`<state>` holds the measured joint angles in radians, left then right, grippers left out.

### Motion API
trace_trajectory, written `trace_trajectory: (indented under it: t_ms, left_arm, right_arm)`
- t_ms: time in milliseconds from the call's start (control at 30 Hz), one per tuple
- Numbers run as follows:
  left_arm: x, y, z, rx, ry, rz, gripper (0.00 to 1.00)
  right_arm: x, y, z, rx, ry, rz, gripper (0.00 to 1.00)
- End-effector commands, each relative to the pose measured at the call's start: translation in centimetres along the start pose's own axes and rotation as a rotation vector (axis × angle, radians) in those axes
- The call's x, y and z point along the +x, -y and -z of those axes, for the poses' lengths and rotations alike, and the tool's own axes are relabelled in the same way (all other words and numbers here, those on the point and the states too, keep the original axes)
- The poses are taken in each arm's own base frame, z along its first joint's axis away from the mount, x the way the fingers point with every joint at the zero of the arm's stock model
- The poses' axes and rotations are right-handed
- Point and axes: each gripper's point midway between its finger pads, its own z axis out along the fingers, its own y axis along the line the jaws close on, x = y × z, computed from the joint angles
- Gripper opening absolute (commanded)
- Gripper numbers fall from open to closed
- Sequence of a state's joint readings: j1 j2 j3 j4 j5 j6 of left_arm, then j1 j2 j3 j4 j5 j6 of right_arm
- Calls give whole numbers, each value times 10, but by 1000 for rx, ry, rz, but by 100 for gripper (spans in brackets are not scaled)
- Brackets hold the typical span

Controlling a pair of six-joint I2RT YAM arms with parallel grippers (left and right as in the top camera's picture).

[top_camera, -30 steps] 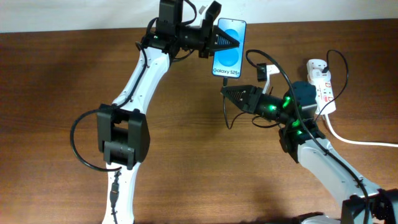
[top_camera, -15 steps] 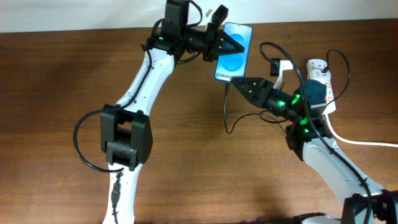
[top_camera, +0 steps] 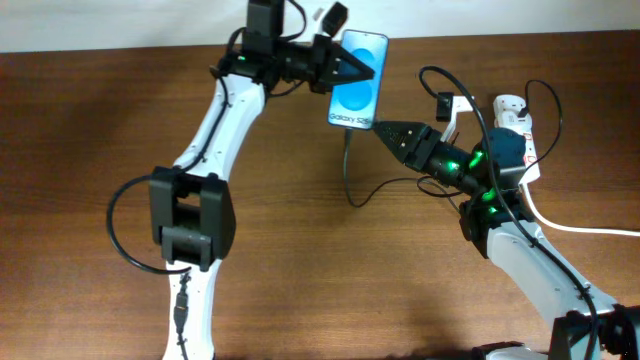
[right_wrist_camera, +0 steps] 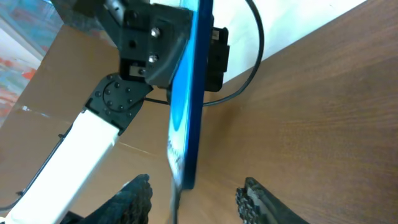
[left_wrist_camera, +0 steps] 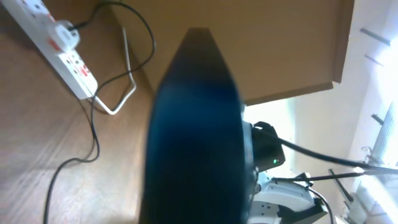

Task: Plug charger to phone and switch on socket
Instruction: 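Open the right gripper and lower the phone with the left gripper, then set the phone flat on the table and open the left gripper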

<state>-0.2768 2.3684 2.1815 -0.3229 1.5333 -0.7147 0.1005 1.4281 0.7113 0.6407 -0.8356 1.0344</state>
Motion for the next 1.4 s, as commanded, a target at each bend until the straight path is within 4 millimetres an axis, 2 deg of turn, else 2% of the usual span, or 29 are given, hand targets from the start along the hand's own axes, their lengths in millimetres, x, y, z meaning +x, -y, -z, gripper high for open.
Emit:
trace_trajectory:
  t_ms: [0,133,300,433,567,767,867,1333,1367]
  left_arm:
    - [7,-27,15,-6,20,-41,0]
    - [18,-63,24,-52,59,63,0]
    - [42,-114,43,-121,114,170,0]
    - [58,-151,57,-211,166,256,0]
    - [75,-189,70,-356,201,280,0]
    - [106,-233,93,-654,179,357,0]
    - [119,-242,100,-732,142,362,0]
    - [129,-257,116,-862,132,386,0]
    - [129,-257,116,-862,131,386,3]
  right_arm:
    - [-5,-5,-1,-11,3,44,54]
    - [1,4,-1,19,-21,40,55]
    - [8,16,0,62,-45,28,55]
    - [10,17,0,65,-52,25,55]
    - [10,17,0,65,-53,24,56]
    - [10,17,0,65,-53,24,56]
    - [10,17,0,65,-53,24,56]
    - [11,18,0,69,-56,19,56]
    - [11,18,0,69,-56,19,56]
